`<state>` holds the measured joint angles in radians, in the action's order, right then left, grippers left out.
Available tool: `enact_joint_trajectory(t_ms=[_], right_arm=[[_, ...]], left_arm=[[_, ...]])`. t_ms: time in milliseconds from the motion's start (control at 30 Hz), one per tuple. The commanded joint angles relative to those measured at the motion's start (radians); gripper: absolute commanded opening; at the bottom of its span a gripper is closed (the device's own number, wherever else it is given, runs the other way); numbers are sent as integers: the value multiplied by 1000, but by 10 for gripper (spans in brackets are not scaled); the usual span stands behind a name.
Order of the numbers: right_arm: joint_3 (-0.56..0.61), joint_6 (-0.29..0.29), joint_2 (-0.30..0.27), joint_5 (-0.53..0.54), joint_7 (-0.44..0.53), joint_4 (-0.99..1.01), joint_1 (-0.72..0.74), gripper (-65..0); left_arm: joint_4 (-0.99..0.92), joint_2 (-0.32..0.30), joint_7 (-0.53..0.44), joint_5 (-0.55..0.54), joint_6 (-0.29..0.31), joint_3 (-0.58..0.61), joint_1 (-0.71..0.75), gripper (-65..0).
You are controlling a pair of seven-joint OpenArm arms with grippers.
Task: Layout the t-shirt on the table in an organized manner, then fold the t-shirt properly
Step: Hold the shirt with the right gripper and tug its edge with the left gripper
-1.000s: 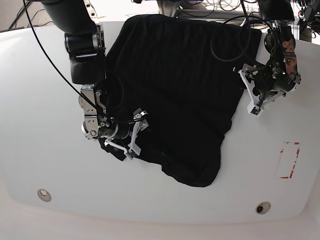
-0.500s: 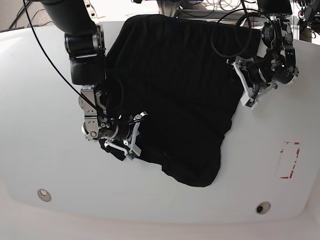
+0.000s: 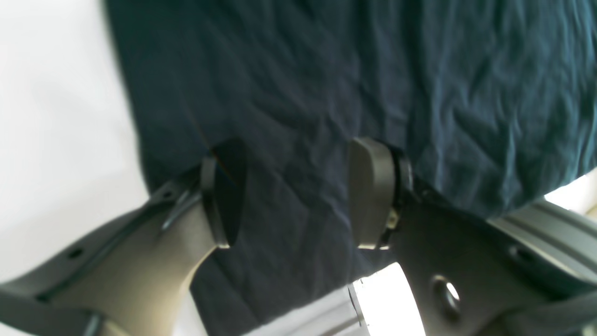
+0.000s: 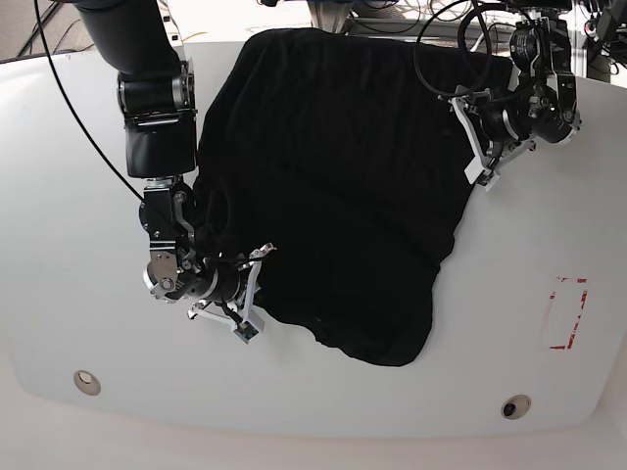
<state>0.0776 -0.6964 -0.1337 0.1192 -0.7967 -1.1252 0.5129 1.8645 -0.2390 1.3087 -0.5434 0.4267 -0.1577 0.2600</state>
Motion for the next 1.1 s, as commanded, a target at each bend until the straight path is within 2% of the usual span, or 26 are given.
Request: enact_joint_trajectory(t_ms=[0, 233, 400, 533, 867, 1067], right_arm=[[-3, -2, -4, 14, 1, -19, 51, -648], [-2, -2, -14, 14, -2, -19, 54, -648], [0, -2, -19, 14, -2, -17, 54, -648], [0, -2, -17, 14, -2, -14, 54, -648], [0, -2, -17, 14, -2, -13, 49, -648], [0, -2, -19, 14, -3, -16, 48, -648]], left_arm=[[25, -10, -11, -8, 1, -7, 14, -333], [25, -12, -11, -8, 1, -53, 54, -329], [25, -38, -16, -11, 1, -62, 55, -243], [25, -56, -24, -11, 1, -90, 52, -203], [24, -116, -24, -11, 1, -135, 34, -199], [17, -122, -22, -10, 1, -135, 63, -199]])
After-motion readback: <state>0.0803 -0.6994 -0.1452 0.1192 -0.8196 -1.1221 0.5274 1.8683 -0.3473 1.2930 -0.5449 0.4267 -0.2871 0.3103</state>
